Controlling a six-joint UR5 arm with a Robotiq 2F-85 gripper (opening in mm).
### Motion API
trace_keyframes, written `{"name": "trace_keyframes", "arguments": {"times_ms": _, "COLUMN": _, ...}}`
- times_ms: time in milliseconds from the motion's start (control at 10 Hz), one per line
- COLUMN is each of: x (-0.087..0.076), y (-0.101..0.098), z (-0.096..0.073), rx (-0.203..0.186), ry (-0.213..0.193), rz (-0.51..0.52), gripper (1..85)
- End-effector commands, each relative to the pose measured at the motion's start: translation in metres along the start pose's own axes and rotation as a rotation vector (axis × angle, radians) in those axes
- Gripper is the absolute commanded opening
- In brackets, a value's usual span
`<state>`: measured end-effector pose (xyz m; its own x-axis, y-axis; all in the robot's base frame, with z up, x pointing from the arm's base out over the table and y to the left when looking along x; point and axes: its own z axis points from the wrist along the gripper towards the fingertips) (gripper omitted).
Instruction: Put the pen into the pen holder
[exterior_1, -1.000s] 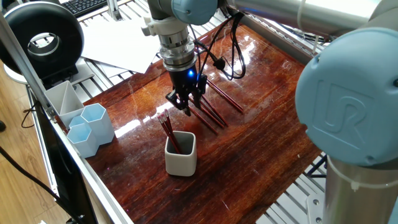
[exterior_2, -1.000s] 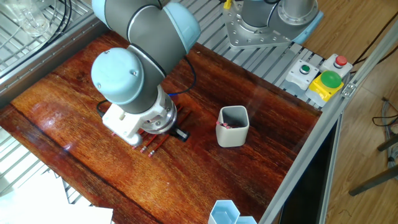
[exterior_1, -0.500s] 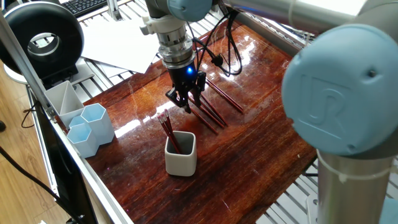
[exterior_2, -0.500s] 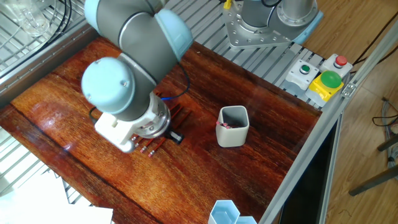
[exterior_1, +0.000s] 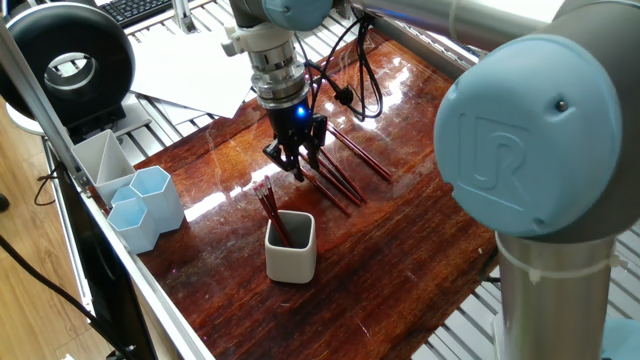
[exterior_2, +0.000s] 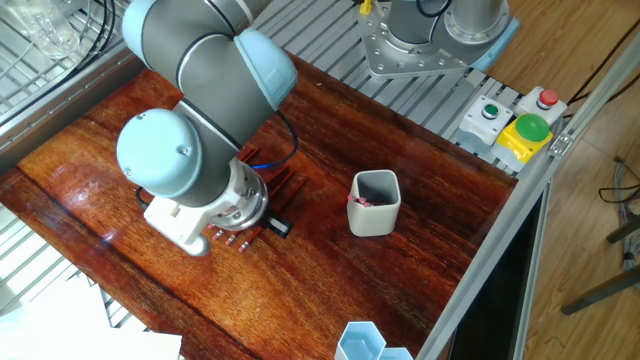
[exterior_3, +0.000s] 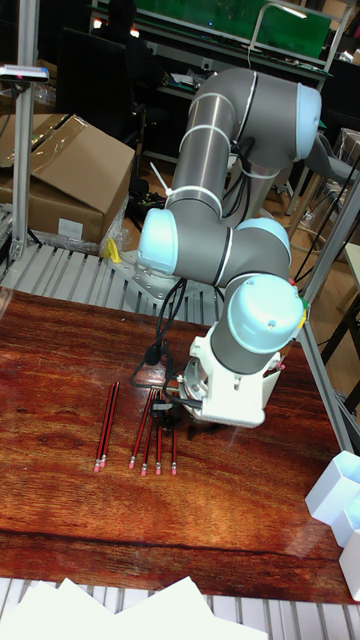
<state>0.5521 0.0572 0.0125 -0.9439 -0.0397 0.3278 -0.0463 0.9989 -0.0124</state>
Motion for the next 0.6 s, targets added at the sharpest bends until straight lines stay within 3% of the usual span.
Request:
{"name": "trace_keyframes", "arguments": {"times_ms": 0, "x": -0.0068, "y": 0.0008, "z": 0.0012, "rx": -0.014, "ry": 0.006, "rz": 0.0, "gripper": 38.7}}
{"name": "trace_keyframes", "arguments": {"times_ms": 500, "x": -0.0135, "y": -0.0047, "z": 0.0061, "rx": -0.003, "ry": 0.008, "rz": 0.001, "gripper": 36.7}}
